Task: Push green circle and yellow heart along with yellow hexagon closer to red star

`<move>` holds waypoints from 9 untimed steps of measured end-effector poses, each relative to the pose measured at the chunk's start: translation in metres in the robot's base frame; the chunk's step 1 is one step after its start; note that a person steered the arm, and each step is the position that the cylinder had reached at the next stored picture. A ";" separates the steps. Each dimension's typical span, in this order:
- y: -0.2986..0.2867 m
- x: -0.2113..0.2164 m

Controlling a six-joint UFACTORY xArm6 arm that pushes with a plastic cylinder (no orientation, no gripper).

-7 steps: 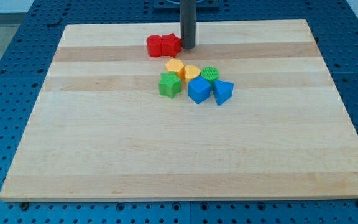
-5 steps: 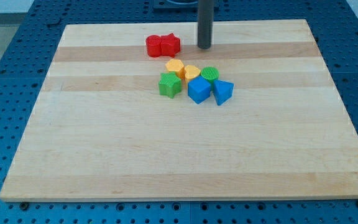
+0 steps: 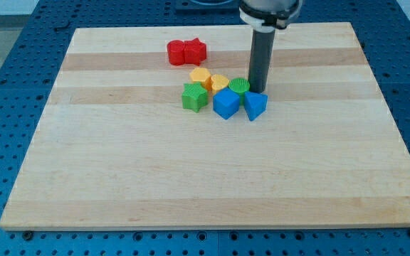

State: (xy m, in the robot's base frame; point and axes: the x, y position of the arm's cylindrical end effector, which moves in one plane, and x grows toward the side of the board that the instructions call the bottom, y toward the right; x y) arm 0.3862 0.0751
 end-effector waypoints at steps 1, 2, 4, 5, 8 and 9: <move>-0.003 0.024; -0.023 0.040; -0.028 0.021; -0.030 -0.007; -0.030 -0.066; -0.030 -0.080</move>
